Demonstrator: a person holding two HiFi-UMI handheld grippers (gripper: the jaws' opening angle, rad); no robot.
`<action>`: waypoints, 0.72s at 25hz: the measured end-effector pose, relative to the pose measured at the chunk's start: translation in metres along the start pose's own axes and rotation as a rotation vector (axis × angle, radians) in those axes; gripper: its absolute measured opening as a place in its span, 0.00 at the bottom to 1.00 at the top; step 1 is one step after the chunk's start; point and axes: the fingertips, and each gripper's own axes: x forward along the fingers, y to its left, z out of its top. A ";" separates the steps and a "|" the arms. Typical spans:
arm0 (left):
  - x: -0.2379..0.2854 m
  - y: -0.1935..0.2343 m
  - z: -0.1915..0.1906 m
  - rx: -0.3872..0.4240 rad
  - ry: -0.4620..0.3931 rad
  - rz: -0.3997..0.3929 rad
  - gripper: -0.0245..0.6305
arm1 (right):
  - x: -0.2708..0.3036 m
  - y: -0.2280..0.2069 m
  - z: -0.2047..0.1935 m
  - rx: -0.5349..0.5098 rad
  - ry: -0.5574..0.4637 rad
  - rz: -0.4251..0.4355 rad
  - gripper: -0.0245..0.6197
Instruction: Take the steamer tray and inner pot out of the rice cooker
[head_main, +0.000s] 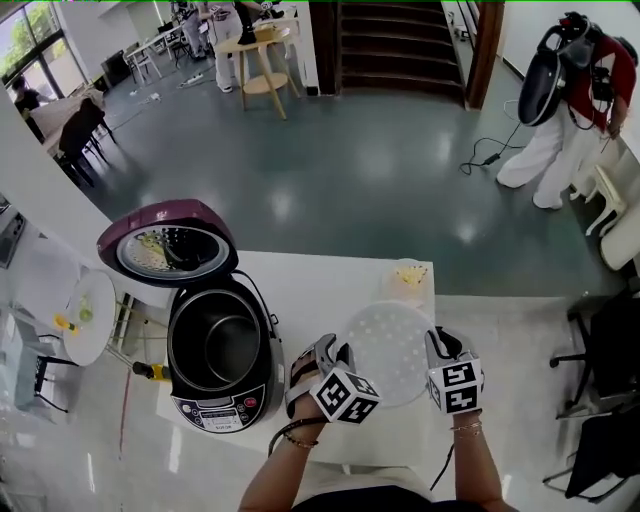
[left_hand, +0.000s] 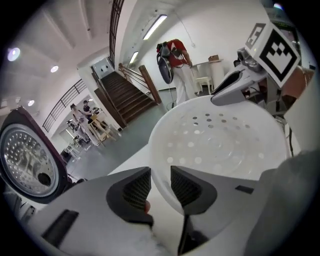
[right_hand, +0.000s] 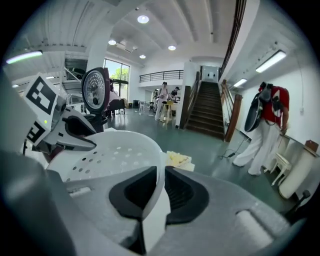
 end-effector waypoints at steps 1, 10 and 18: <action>0.010 -0.004 -0.010 -0.013 0.018 0.011 0.23 | 0.012 0.002 -0.008 -0.011 0.018 0.021 0.12; 0.072 -0.003 -0.091 -0.343 0.132 0.077 0.23 | 0.129 0.046 -0.030 -0.107 0.083 0.226 0.10; 0.104 0.019 -0.106 -0.400 0.163 0.166 0.23 | 0.180 0.052 -0.023 -0.034 0.113 0.202 0.09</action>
